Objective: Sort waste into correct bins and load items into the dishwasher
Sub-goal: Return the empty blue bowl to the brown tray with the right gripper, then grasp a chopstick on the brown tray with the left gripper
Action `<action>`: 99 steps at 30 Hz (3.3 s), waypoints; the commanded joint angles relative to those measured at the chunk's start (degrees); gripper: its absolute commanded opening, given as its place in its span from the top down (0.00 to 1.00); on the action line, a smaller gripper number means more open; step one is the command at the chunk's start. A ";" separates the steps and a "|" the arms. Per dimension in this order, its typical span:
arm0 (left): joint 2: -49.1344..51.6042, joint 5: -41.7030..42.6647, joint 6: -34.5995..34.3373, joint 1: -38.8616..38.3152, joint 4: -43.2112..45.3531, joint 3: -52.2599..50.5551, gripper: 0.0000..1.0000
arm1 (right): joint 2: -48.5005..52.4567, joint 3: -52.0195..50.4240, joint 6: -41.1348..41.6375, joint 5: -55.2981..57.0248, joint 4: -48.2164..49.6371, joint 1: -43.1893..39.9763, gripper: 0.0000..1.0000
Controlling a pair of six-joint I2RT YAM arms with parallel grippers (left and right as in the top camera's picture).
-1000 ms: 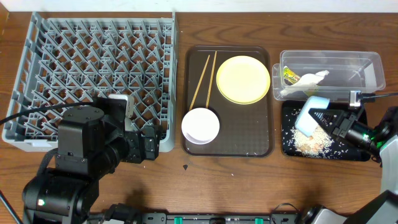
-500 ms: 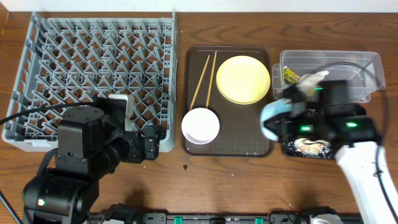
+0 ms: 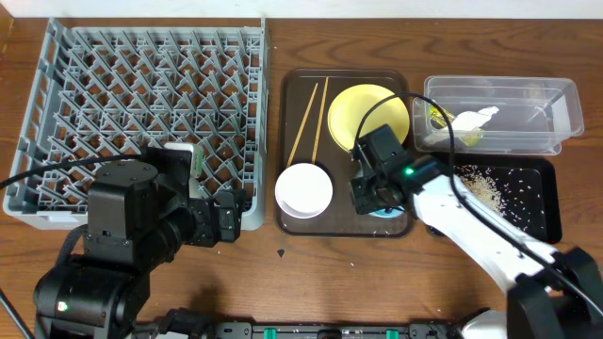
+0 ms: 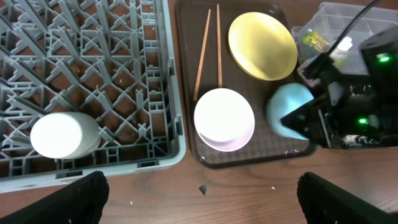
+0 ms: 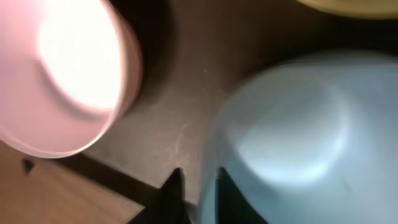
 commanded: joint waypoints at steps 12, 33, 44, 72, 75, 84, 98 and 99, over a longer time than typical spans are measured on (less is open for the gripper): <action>3.87 1.51 -2.47 -0.68 9.11 0.96 0.02 | -11.13 2.89 3.85 -9.18 -0.35 -6.84 0.45; 50.14 -12.83 3.65 -14.32 22.03 11.30 0.17 | -23.26 3.41 -0.26 -21.09 -7.19 -19.26 0.47; 63.78 -15.67 4.94 -14.58 42.93 13.14 0.31 | -23.26 3.41 -0.26 -21.11 -8.61 -19.26 0.47; 75.08 -12.11 0.57 -12.46 45.99 11.98 0.55 | -23.23 3.37 -0.26 -21.07 -9.66 -19.19 0.49; 75.08 -12.13 0.57 -12.44 46.05 10.91 0.55 | -23.26 3.37 -0.24 -21.07 -9.64 -19.19 0.49; 75.08 -12.11 0.57 -12.50 46.10 8.17 0.66 | -23.26 3.37 -0.24 -21.11 -9.62 -19.19 0.50; 76.67 -8.04 0.28 -13.25 44.89 7.80 0.87 | -23.26 3.37 -0.22 -21.14 -9.42 -19.19 0.52; 76.35 -8.04 0.28 -13.25 44.76 7.80 0.90 | -23.26 3.37 -0.22 -21.14 -9.38 -19.19 0.51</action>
